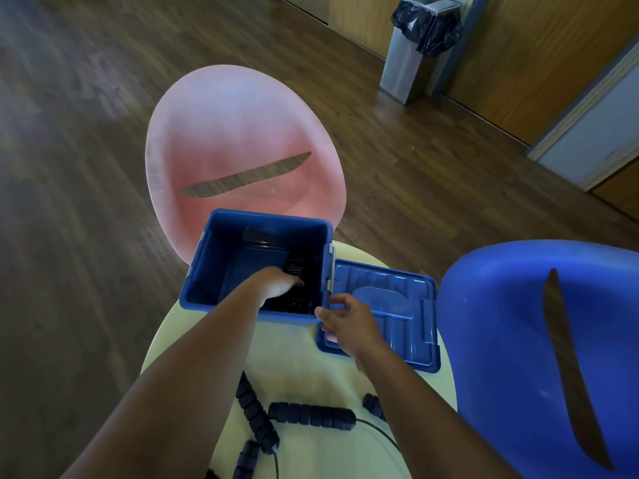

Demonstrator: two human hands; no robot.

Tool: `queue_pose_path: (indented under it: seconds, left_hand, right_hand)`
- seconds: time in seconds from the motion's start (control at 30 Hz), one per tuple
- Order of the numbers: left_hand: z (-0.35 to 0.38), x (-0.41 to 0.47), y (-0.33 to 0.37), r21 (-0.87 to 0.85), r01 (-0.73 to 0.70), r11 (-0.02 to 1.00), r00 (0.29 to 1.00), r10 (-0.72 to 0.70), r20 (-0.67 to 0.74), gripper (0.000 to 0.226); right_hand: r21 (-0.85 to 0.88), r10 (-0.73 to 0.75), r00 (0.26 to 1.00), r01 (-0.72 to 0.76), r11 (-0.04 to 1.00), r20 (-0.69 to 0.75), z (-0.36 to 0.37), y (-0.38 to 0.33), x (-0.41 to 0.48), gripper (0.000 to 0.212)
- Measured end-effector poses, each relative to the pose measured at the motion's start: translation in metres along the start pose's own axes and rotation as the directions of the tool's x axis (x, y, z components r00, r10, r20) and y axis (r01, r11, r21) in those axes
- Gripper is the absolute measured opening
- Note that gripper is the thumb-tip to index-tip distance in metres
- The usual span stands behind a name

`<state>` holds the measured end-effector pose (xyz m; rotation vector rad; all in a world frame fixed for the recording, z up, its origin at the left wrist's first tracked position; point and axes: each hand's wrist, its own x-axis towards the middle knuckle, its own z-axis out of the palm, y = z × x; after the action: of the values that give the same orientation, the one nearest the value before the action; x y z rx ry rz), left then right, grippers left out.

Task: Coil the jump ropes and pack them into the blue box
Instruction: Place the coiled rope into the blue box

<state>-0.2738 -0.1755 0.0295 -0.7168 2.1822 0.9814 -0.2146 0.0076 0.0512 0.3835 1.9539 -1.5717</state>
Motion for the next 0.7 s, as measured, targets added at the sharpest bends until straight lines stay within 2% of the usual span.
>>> queue_pose_path:
  seconds: [0.17, 0.3, 0.4, 0.57, 0.63, 0.7]
  left_hand:
    - [-0.014, -0.009, 0.003, 0.128, 0.004, 0.992, 1.0, -0.001, -0.021, 0.05]
    - [-0.018, -0.009, 0.001, 0.086, -0.022, 0.996, 1.0, 0.02, 0.02, 0.047]
    - [-0.013, -0.014, 0.001, 0.139, -0.074, 0.987, 0.997, 0.069, 0.041, 0.045]
    - [0.002, -0.009, 0.001, 0.362, -0.076, 0.929, 0.997, 0.081, 0.0, 0.081]
    - [0.002, -0.011, 0.003, 0.389, -0.064, 0.919, 0.998, 0.067, 0.006, 0.094]
    - [-0.002, -0.015, 0.005, 0.373, -0.088, 0.924, 0.996, 0.085, 0.023, 0.096]
  right_hand:
    - [-0.073, -0.056, 0.998, 0.056, 0.996, -0.008, 0.003, 0.0, 0.002, 0.032]
    - [-0.064, -0.077, 0.997, 0.077, 0.995, 0.005, 0.003, 0.003, 0.004, 0.031]
    - [-0.036, -0.066, 0.998, 0.066, 0.997, 0.009, 0.004, 0.005, 0.005, 0.032]
    - [0.028, -0.027, 0.999, 0.026, 0.999, 0.022, 0.003, 0.003, 0.004, 0.028]
    - [0.015, -0.021, 1.0, 0.02, 1.0, 0.015, 0.004, 0.001, 0.003, 0.029]
    - [-0.041, -0.035, 0.999, 0.034, 0.999, -0.012, 0.005, 0.0, 0.003, 0.028]
